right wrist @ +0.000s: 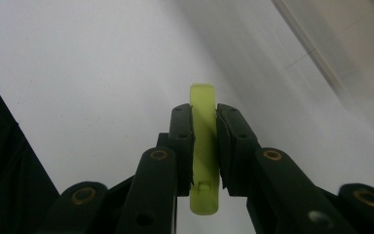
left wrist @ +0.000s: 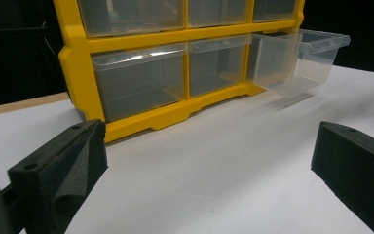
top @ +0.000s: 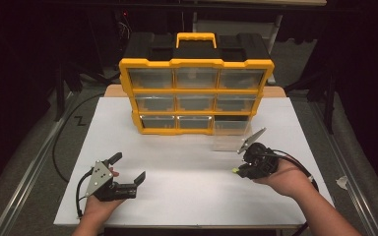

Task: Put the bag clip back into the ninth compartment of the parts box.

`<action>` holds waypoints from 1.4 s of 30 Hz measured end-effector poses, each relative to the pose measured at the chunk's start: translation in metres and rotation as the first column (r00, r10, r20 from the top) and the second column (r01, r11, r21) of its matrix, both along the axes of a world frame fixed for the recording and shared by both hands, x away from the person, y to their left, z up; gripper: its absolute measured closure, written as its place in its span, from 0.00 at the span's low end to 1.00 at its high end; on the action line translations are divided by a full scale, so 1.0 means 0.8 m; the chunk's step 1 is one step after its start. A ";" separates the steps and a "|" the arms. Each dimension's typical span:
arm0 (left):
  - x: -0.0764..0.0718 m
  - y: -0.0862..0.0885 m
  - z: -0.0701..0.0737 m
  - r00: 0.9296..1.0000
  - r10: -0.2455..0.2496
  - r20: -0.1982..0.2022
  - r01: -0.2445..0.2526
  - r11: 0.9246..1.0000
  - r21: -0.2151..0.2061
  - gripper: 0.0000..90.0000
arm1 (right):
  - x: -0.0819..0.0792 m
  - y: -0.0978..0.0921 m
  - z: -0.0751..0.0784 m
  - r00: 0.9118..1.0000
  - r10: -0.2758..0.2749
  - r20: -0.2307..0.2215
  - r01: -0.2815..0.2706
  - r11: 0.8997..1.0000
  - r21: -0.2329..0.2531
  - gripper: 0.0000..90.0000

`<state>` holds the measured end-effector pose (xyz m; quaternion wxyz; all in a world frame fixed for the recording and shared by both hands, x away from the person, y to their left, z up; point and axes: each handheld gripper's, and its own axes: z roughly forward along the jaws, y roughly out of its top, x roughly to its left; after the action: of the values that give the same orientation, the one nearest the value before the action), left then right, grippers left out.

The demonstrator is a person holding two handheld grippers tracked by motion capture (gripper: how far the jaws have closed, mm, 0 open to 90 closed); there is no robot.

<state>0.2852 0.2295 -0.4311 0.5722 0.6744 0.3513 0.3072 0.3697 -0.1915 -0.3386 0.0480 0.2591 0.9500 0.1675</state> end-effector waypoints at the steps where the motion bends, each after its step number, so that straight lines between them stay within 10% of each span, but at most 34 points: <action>1: 0.000 0.000 0.000 1.000 -0.002 0.001 0.002 1.000 0.000 0.00 | 0.000 0.000 0.002 1.000 0.000 0.000 0.000 1.000 -0.002 0.89; 42: -0.002 0.000 0.001 1.000 -0.013 0.010 0.013 1.000 -0.008 0.00 | 0.033 0.008 0.073 0.998 0.036 0.054 -0.034 0.998 -0.047 0.89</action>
<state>0.2840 0.2298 -0.4307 0.5786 0.6730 0.3451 0.3054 0.3963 -0.1848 -0.2802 0.0772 0.2365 0.9563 0.1534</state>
